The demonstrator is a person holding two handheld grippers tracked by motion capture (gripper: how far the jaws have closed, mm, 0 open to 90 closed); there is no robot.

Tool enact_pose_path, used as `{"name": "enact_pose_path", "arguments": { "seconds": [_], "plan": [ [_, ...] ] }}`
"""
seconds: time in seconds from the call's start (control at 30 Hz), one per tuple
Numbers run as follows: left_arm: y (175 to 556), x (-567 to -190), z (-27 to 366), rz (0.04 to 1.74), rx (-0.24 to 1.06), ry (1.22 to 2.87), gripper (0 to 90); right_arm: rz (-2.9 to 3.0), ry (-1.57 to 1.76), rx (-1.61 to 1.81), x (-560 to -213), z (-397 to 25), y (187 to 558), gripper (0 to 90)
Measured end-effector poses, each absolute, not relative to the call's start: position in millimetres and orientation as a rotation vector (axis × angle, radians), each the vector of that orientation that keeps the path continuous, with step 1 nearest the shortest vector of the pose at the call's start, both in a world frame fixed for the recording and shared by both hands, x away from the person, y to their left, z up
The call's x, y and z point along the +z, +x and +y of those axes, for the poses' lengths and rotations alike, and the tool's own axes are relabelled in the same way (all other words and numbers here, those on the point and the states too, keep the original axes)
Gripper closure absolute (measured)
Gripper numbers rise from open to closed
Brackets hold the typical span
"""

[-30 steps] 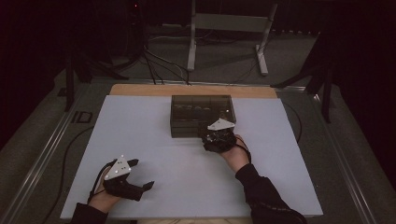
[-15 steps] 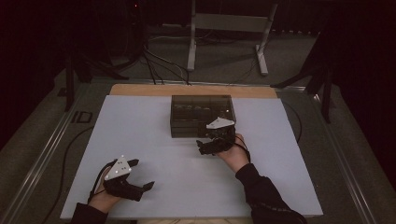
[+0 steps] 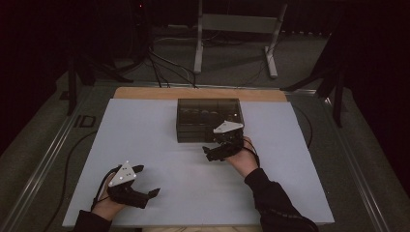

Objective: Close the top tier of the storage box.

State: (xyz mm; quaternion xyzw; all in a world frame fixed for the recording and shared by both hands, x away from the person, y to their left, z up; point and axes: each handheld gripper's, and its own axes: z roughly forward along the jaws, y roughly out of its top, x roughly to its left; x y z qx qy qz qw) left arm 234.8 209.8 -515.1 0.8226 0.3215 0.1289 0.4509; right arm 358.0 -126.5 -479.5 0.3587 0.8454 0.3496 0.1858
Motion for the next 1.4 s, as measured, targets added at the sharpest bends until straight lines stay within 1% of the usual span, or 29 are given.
{"name": "enact_pose_path", "arguments": {
  "seconds": [0.8, 1.4],
  "plan": [
    [234, -515, 210, 0.793, 0.318, 2.031, 0.1, 2.424, 0.958, 1.057, -470, -134, 352, 0.3],
    [234, -515, 210, 0.792, 0.316, 2.031, 0.1, 2.447, 0.878, 1.152, -478, -147, 334, 0.2]
  ]
}}
